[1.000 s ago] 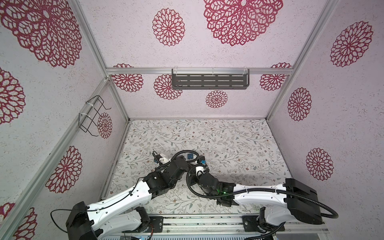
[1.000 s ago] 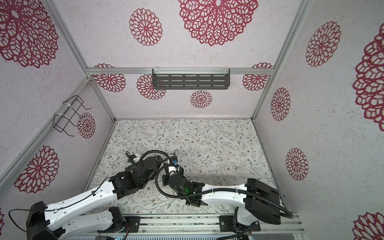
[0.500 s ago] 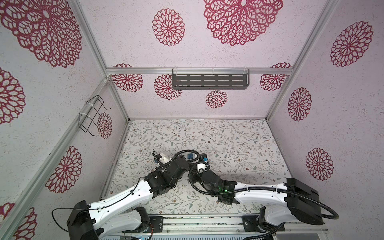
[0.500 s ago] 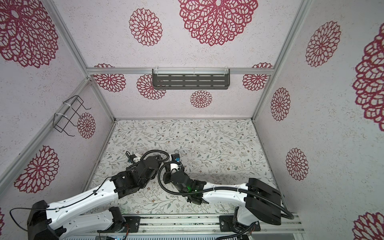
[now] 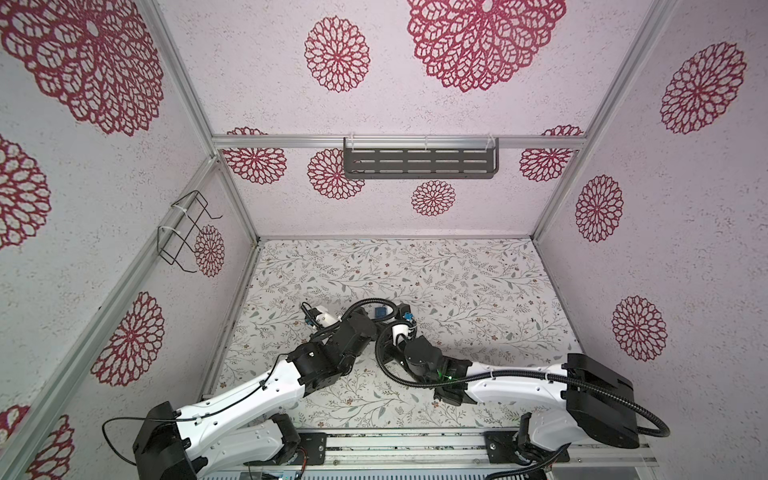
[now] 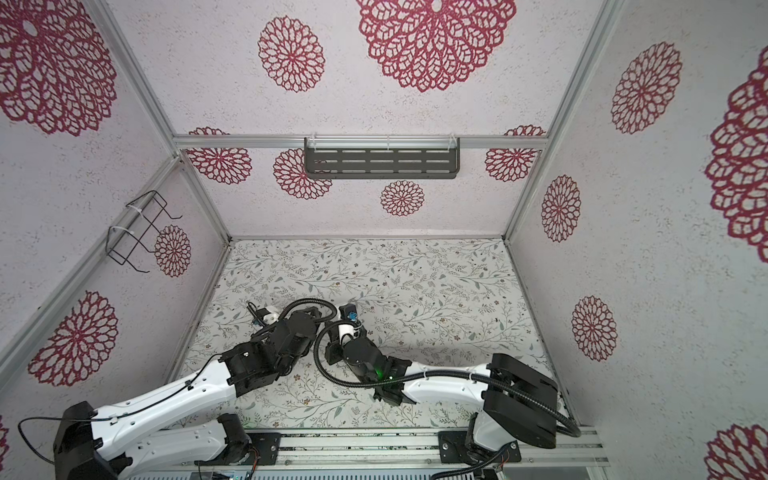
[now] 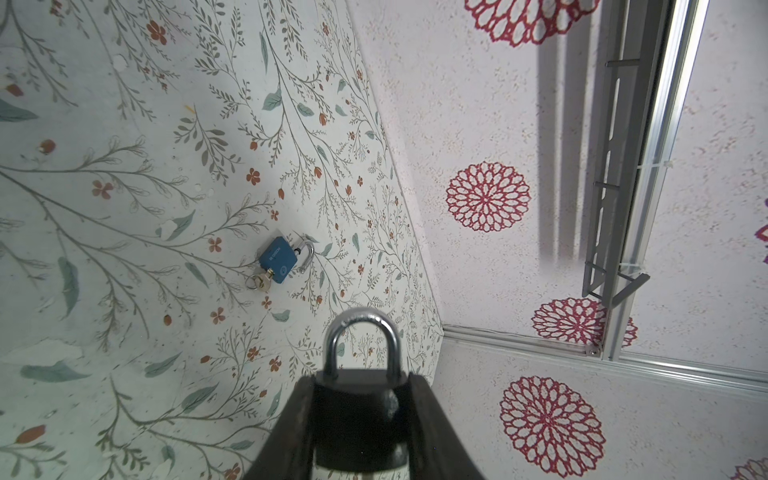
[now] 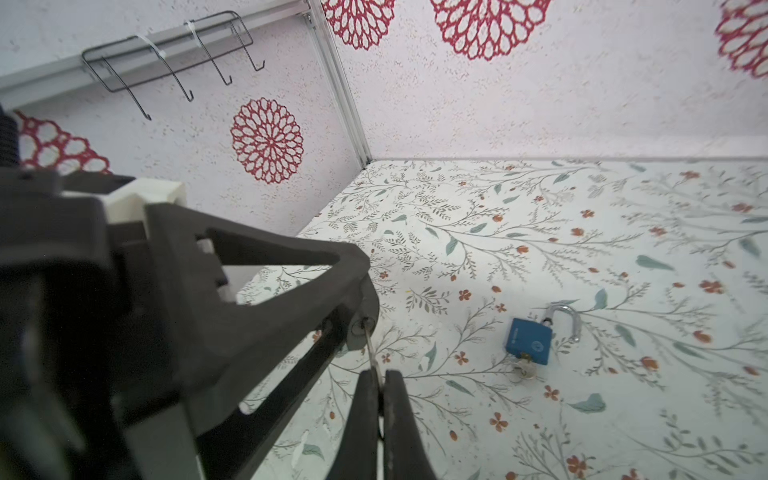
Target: Unlock with the key
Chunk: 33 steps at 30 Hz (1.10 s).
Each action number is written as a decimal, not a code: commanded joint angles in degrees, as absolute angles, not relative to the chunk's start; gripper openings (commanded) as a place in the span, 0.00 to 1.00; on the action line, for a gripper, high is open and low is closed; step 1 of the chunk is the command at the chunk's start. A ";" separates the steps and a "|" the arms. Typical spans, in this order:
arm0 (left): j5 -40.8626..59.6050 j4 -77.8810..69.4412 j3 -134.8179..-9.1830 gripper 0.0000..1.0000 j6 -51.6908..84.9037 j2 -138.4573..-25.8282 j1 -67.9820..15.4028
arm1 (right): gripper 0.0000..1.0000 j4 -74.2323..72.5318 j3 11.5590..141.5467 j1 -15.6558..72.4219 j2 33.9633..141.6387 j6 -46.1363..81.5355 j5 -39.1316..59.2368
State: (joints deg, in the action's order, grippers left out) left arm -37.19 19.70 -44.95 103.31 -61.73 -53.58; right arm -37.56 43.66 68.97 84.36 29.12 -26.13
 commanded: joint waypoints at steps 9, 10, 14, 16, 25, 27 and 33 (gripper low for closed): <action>-20.73 15.37 -45.97 0.03 102.13 -61.66 -57.30 | 0.00 -41.24 49.55 68.22 83.71 24.70 -21.17; -20.70 15.29 -46.05 0.03 101.80 -61.40 -57.30 | 0.00 -40.98 49.57 67.64 83.91 24.44 -20.04; -19.45 14.23 -46.67 0.03 101.08 -61.46 -57.30 | 0.00 -41.42 50.43 67.20 85.14 22.02 -15.91; -18.76 13.97 -47.01 0.04 100.44 -61.49 -57.30 | 0.00 -42.60 50.04 67.24 85.11 20.61 -14.03; -17.27 13.76 -47.07 0.04 98.47 -60.83 -57.35 | 0.00 -48.65 46.81 63.99 82.97 33.36 -5.84; -17.84 15.06 -47.20 0.04 98.51 -60.74 -57.30 | 0.00 -47.04 46.55 63.83 82.05 36.90 -8.28; -17.05 14.14 -47.52 0.03 98.04 -60.40 -57.37 | 0.00 -43.20 48.15 66.96 81.53 24.67 -13.75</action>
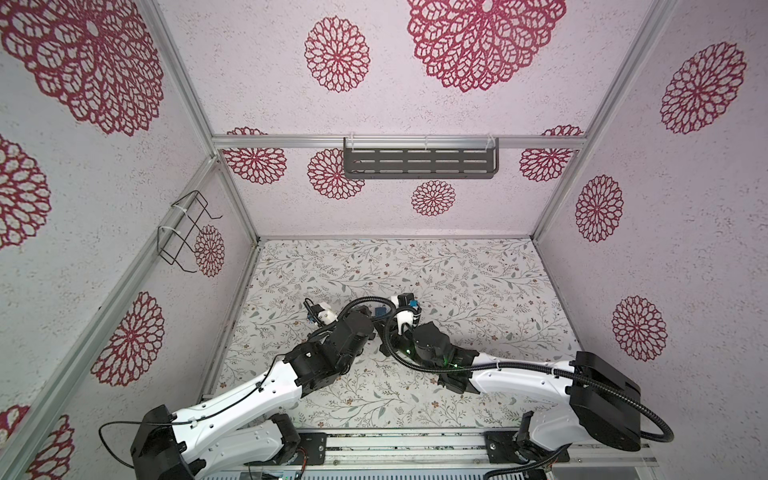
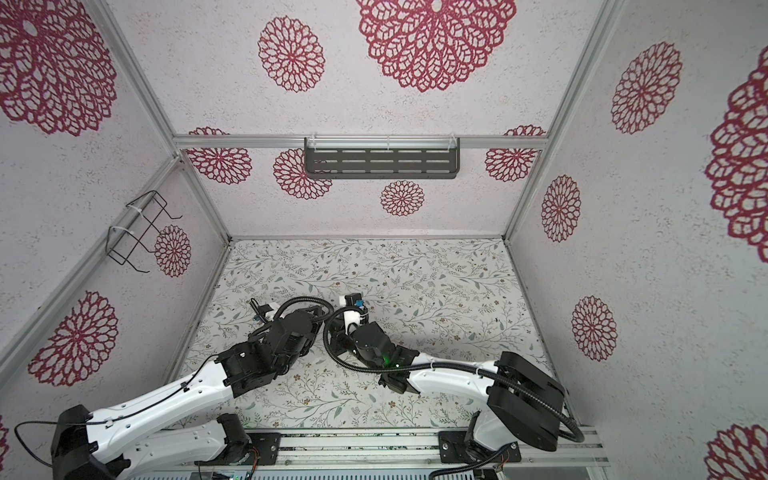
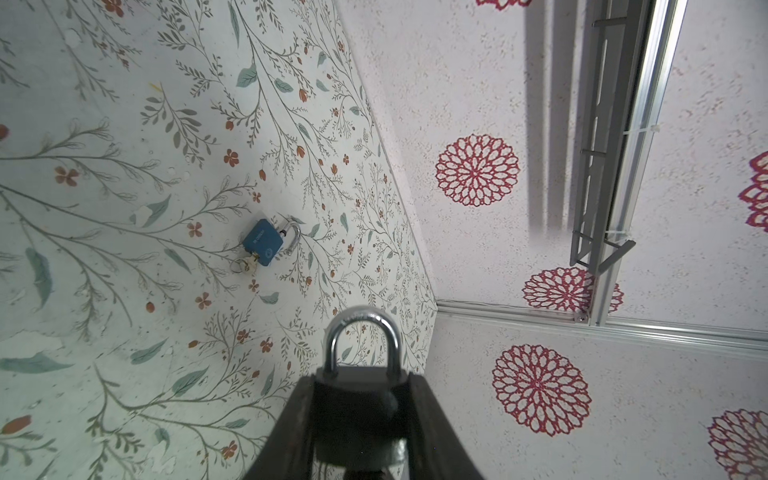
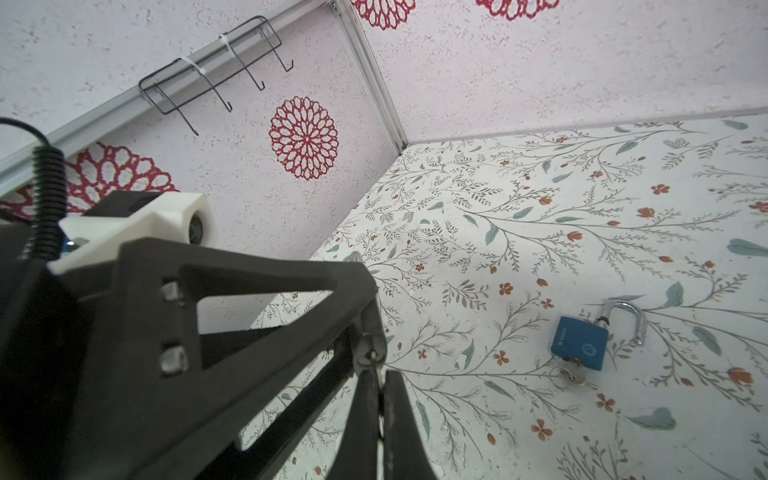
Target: Unlock with the key
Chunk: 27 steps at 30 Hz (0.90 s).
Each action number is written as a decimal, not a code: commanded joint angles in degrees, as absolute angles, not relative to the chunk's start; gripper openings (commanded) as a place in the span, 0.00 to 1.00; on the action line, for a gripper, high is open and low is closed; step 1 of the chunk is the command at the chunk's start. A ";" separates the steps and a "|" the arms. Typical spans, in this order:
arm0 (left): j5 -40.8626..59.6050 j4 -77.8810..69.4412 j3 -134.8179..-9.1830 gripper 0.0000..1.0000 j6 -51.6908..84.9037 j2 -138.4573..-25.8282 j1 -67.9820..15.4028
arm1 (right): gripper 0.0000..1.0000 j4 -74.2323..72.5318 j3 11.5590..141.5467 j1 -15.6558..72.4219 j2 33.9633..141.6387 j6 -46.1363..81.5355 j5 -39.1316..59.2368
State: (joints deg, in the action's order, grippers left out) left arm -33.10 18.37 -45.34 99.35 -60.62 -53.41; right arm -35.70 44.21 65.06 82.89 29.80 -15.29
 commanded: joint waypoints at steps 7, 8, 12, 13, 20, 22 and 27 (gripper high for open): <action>-17.43 12.78 -47.11 0.03 97.86 -59.92 -57.41 | 0.00 -45.88 47.09 66.62 81.78 26.92 -12.14; -17.16 12.43 -47.15 0.04 97.74 -60.06 -57.39 | 0.00 -45.78 47.43 66.62 82.12 26.73 -11.53; -16.09 11.88 -47.56 0.03 97.32 -60.84 -57.50 | 0.00 -49.36 46.73 66.58 83.13 26.83 -8.59; -15.93 11.40 -47.31 0.03 97.22 -60.97 -57.63 | 0.00 -49.42 46.92 66.49 83.14 27.69 -8.74; -15.69 8.85 -45.88 0.03 97.03 -61.35 -57.92 | 0.00 -46.46 47.71 66.30 82.44 38.65 -11.73; -16.08 9.04 -45.62 0.03 97.07 -61.35 -58.08 | 0.00 -46.73 47.53 66.27 82.44 40.21 -11.86; -17.58 9.30 -44.12 0.03 97.55 -60.60 -58.62 | 0.00 -48.34 46.76 65.94 82.10 44.34 -11.68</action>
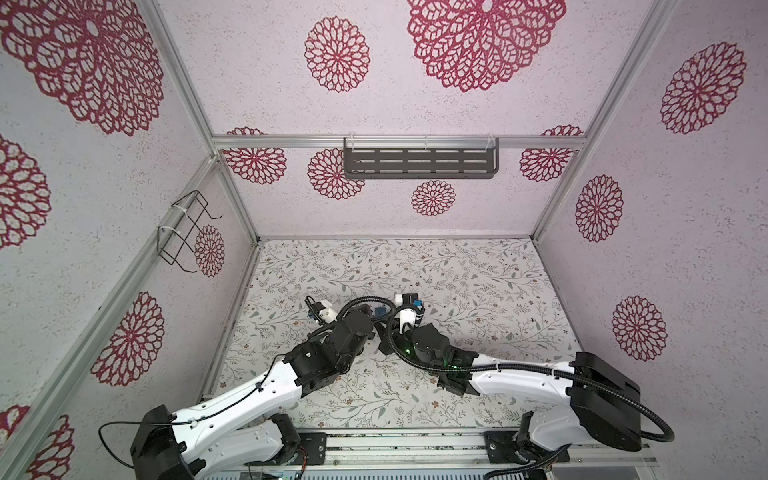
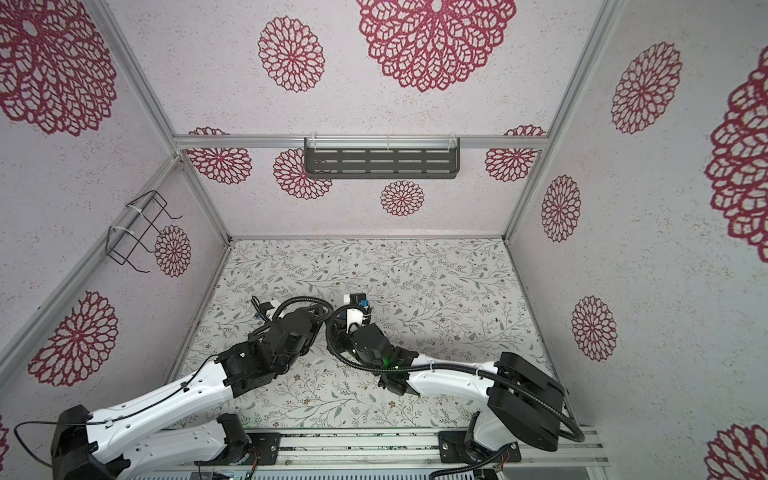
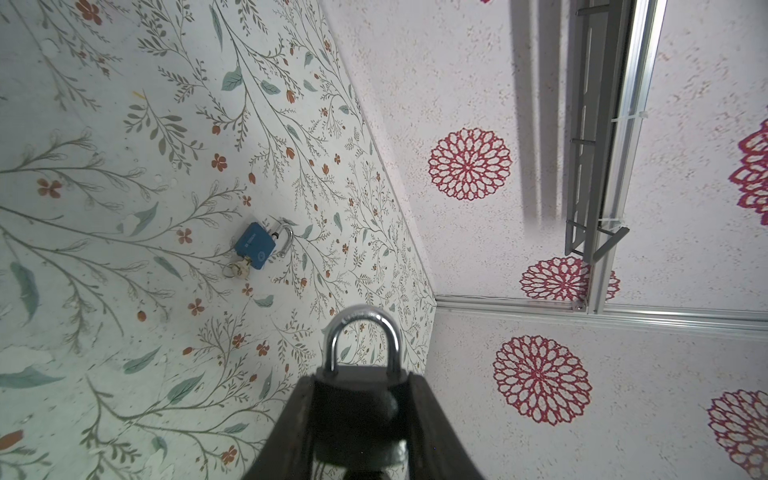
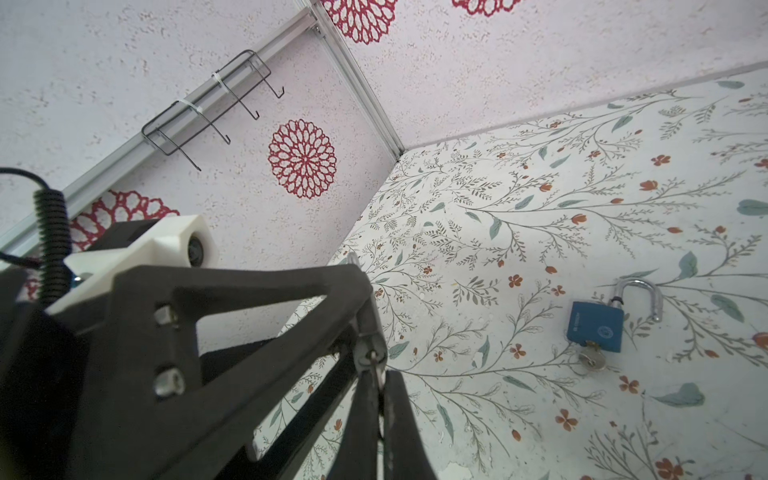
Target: Unlock with the key
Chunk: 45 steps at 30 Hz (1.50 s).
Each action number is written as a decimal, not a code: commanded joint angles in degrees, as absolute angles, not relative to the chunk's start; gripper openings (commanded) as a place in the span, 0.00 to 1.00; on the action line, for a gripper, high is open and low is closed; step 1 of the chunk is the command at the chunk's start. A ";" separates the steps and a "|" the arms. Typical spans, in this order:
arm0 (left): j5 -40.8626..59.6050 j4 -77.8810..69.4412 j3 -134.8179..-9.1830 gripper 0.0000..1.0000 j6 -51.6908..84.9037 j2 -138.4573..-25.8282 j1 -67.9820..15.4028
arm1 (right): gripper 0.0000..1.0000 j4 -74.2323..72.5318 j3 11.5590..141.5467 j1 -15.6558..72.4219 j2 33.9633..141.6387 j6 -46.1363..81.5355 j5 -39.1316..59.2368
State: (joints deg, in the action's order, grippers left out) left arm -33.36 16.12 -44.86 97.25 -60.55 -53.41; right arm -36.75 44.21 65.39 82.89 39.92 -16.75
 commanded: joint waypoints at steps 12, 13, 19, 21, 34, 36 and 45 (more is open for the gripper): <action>-19.15 7.35 -39.84 0.02 99.29 -58.12 -59.15 | 0.00 -52.89 42.39 65.04 80.38 58.67 -14.89; -19.38 7.62 -39.39 0.02 99.83 -57.97 -59.15 | 0.00 -53.54 42.01 64.94 80.29 59.67 -15.08; -20.97 9.21 -38.13 0.02 101.55 -56.67 -59.15 | 0.00 -55.23 40.75 64.76 79.94 63.77 -16.90; -21.73 10.88 -38.72 0.02 101.45 -56.36 -59.15 | 0.00 -56.48 40.09 64.78 80.11 64.89 -17.53; -25.02 14.72 -39.47 0.01 101.48 -58.45 -59.54 | 0.00 -58.60 40.64 64.78 81.13 69.56 -17.05; -25.97 14.35 -38.93 0.01 101.95 -58.44 -59.51 | 0.00 -59.36 40.77 64.76 81.21 69.98 -16.55; -30.92 12.56 -36.62 0.01 102.09 -57.68 -59.20 | 0.00 -64.00 39.77 64.86 81.56 74.00 -15.45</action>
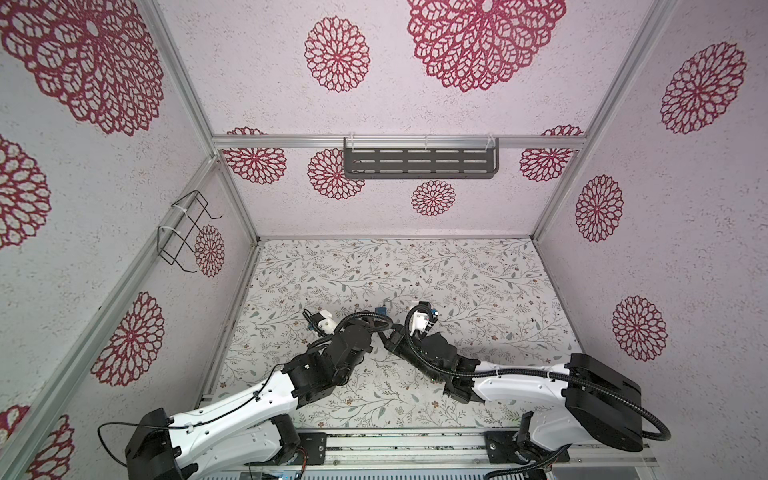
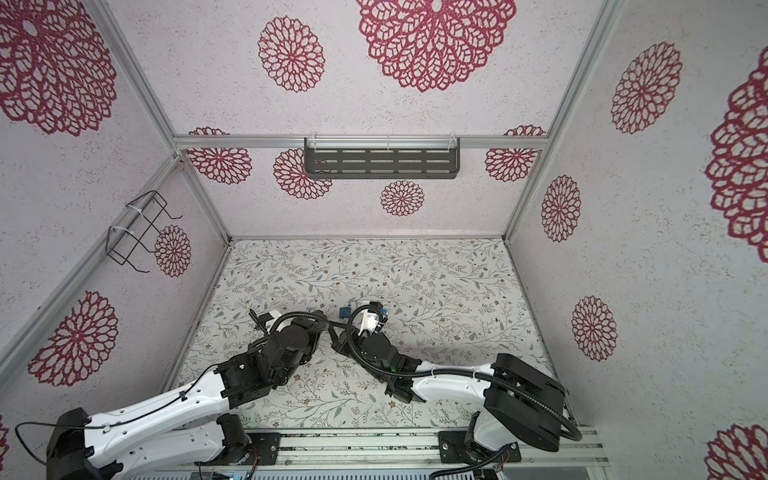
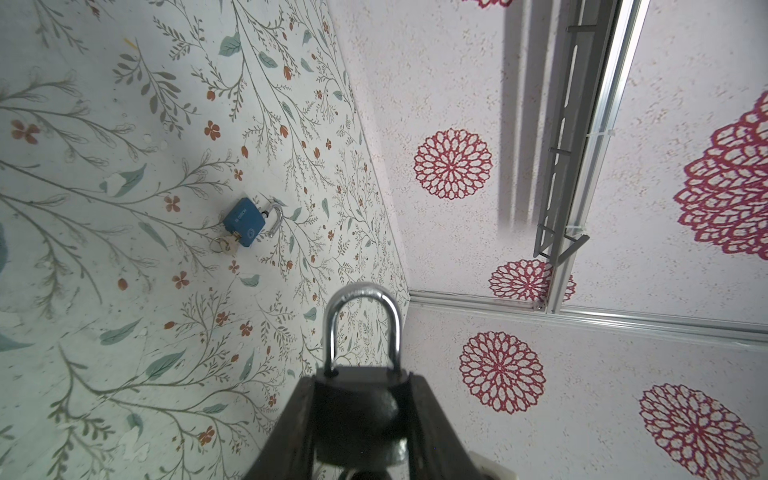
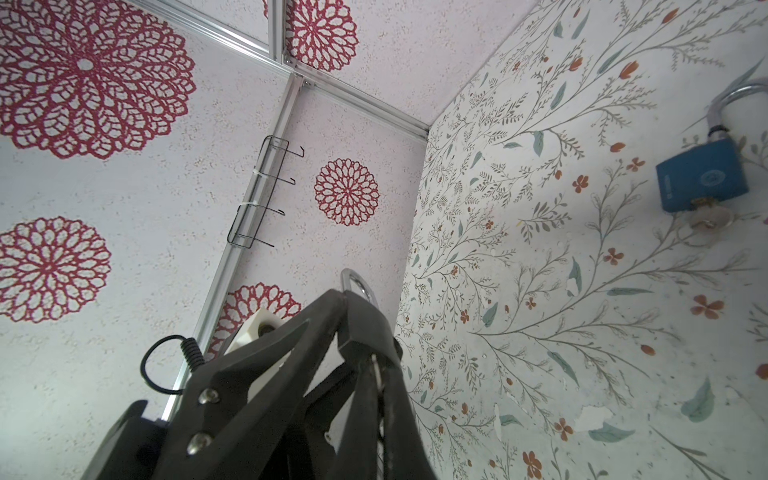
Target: Unlock with the key
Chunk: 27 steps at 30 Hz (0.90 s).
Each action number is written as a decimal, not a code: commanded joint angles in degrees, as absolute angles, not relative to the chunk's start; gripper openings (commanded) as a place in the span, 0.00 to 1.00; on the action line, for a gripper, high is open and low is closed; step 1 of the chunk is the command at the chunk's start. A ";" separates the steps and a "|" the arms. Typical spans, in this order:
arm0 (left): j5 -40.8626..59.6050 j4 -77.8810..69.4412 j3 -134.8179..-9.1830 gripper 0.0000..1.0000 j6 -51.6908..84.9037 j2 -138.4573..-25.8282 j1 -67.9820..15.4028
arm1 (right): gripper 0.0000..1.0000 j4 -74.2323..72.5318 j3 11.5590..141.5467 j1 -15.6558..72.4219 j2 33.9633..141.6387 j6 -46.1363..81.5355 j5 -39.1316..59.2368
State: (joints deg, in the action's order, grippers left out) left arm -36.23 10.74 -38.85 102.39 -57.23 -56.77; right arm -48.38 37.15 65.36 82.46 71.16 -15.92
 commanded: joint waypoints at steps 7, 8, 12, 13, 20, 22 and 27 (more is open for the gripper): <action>-30.57 15.03 -37.86 0.02 99.27 -54.60 -57.32 | 0.00 -61.27 40.34 64.62 81.88 69.05 -14.44; -30.79 16.43 -38.65 0.02 98.31 -54.05 -57.07 | 0.00 -61.22 40.43 64.47 82.31 68.19 -13.71; -33.00 25.24 -42.92 0.03 94.38 -53.02 -56.16 | 0.00 -59.04 40.19 63.99 83.36 65.03 -12.87; -33.34 26.79 -43.58 0.04 93.60 -52.85 -55.83 | 0.02 -58.22 40.17 63.83 83.40 64.33 -12.94; -32.87 32.98 -47.63 0.06 85.63 -52.89 -52.71 | 0.25 -53.93 39.33 62.84 82.61 59.21 -12.57; -32.31 35.52 -49.23 0.05 83.81 -53.47 -51.82 | 0.31 -52.27 39.61 62.84 81.54 56.75 -11.27; -30.73 39.23 -52.50 0.07 73.15 -54.10 -51.25 | 0.42 -41.71 40.01 62.08 76.55 51.15 -8.95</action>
